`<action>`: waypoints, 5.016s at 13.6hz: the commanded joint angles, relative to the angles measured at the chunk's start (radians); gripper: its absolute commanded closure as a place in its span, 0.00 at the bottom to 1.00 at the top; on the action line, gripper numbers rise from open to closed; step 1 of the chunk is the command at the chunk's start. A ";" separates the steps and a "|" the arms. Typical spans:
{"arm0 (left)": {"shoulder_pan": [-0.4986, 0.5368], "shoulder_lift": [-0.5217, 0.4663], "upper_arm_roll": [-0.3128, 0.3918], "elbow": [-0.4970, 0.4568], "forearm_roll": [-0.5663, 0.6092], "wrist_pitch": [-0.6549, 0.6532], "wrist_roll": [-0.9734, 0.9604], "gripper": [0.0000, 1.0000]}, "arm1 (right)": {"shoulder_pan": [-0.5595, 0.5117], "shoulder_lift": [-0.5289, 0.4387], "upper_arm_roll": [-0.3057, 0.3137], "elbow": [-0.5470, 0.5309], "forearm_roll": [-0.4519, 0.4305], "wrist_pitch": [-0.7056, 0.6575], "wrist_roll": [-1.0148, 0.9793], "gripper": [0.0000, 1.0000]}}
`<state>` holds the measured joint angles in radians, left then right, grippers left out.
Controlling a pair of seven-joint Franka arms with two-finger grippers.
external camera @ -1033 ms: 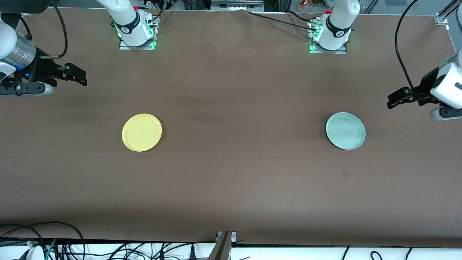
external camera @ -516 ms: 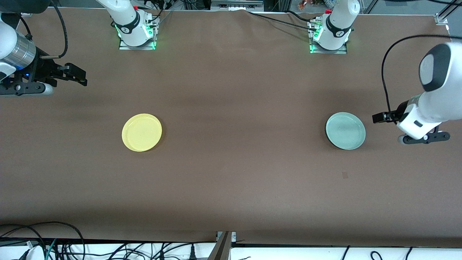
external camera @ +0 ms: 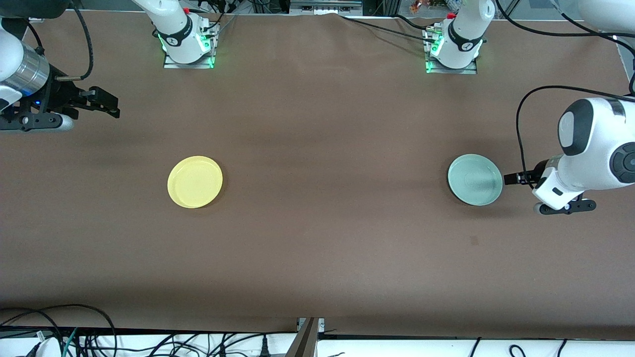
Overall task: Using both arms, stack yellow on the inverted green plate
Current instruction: 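Move the left gripper to the rim of the green plate, then close the left gripper on the green plate rim, then lift and flip the green plate with the left gripper toward the table middle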
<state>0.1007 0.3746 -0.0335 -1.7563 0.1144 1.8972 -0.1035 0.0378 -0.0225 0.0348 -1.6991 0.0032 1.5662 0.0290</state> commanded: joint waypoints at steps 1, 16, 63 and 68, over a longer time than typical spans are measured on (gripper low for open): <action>0.017 -0.014 -0.005 -0.098 0.016 0.107 0.022 0.00 | -0.002 -0.010 0.004 0.003 0.008 -0.015 0.006 0.00; 0.111 0.135 -0.014 -0.161 -0.001 0.359 0.077 0.00 | -0.002 -0.008 0.002 0.004 0.008 -0.014 -0.006 0.00; 0.087 0.151 -0.112 0.079 -0.061 0.000 0.183 1.00 | -0.002 -0.007 0.004 0.004 0.008 -0.015 -0.006 0.00; -0.111 0.213 -0.103 0.317 0.086 -0.105 0.015 1.00 | -0.002 -0.007 0.004 0.004 0.008 -0.015 -0.006 0.00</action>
<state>0.0640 0.5332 -0.1493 -1.5189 0.1310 1.8188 -0.0178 0.0382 -0.0224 0.0354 -1.6992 0.0033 1.5643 0.0279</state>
